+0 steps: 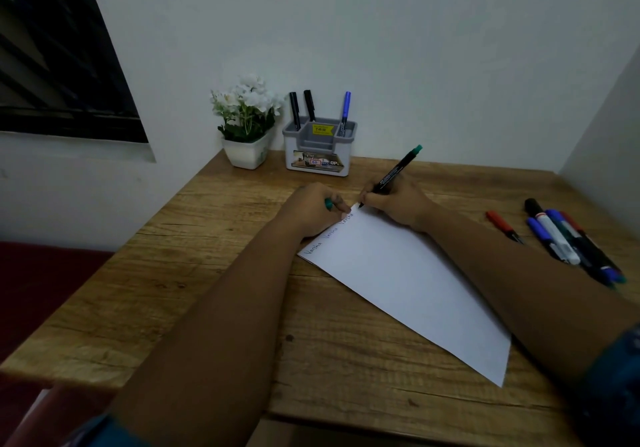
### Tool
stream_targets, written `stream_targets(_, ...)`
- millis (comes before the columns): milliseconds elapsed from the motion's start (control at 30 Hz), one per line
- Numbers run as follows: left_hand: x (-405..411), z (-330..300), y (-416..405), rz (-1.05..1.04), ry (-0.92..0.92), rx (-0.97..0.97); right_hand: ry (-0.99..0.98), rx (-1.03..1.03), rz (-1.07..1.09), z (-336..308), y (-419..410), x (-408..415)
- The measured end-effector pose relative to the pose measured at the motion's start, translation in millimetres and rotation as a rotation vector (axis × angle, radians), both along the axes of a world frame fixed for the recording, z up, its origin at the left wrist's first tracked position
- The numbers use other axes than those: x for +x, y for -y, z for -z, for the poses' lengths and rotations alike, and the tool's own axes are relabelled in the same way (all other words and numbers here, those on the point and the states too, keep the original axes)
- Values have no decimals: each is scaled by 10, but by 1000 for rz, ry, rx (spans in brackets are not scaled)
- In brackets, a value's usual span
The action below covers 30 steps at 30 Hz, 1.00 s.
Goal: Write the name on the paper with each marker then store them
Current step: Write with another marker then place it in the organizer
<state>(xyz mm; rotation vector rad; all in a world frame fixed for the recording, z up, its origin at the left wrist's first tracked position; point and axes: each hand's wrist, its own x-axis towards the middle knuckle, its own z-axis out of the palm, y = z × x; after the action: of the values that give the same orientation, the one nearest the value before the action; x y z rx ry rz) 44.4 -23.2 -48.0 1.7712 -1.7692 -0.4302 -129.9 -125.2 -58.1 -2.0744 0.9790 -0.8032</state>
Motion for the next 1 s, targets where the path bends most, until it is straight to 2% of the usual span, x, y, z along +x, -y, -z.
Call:
stream_targets(133, 2, -11, 12, 5, -5, 22, 281, 168, 67, -36, 9, 3)
stream_targets(300, 18, -7, 15, 9, -1, 11, 75, 162, -64, -66, -4, 23)
stream_targets(433, 14, -2, 10, 17, 2, -7, 108, 136, -37, -32, 3, 2)
stream_targets(733, 5, -15, 5, 16, 1, 1, -43, 2, -36, -26, -6, 6)
stream_targets(867, 4, -9, 5, 15, -14, 1, 38, 33, -1, -19, 5, -14)
stream_targets(1000, 4, -4, 11, 17, -25, -6, 19, 22, -5, -6, 19, -10)
